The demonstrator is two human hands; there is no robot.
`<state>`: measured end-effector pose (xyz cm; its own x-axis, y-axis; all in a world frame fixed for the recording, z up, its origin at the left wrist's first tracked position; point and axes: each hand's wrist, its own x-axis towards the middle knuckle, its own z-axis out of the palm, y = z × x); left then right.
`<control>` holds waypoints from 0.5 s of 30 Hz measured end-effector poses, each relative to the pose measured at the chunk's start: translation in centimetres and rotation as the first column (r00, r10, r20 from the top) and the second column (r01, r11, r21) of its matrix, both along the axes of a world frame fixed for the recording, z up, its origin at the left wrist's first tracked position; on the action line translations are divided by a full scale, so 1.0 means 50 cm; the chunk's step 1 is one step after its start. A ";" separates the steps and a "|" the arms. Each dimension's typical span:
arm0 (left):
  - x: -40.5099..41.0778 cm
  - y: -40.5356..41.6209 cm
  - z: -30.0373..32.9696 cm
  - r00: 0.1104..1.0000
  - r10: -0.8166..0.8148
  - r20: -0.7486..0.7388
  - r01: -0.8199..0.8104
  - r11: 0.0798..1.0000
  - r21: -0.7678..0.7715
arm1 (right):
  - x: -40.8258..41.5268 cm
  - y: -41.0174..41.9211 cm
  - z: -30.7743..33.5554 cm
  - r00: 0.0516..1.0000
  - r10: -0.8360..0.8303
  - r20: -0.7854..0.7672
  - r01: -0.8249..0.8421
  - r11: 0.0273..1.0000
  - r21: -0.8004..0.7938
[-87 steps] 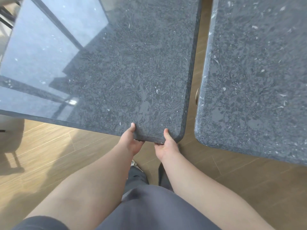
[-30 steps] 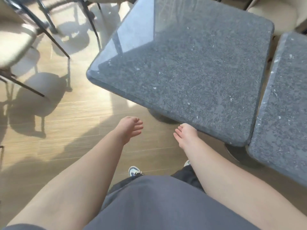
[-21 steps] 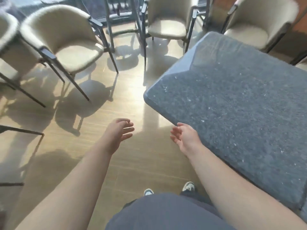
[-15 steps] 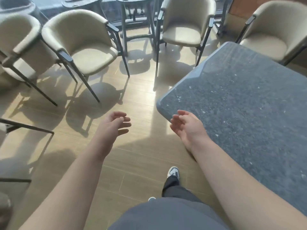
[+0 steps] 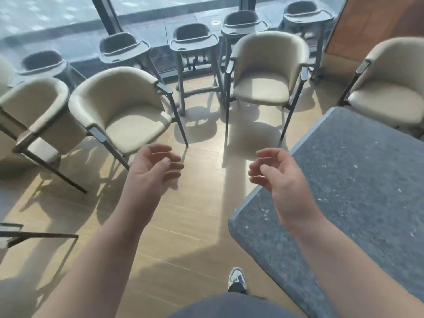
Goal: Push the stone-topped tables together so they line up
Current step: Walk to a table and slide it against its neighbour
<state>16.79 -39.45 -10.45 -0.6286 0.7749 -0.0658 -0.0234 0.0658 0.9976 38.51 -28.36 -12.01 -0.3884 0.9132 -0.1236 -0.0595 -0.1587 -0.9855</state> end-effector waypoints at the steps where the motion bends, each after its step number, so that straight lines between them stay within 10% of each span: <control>1: -0.018 0.031 0.008 1.000 0.004 -0.013 -0.004 1.000 0.011 | -0.025 0.031 0.009 1.000 0.014 -0.003 -0.014 1.000 0.017; 15: -0.365 0.371 -0.041 0.998 -0.059 -0.028 0.060 0.997 0.040 | -0.393 0.340 0.000 0.993 -0.118 0.006 0.117 0.990 0.078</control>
<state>-1.47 -20.92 -12.51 -0.5824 0.8127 -0.0174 0.0057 0.0254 0.9997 18.86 -11.34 -12.02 -0.2773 0.9593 -0.0544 -0.0630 -0.0746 -0.9952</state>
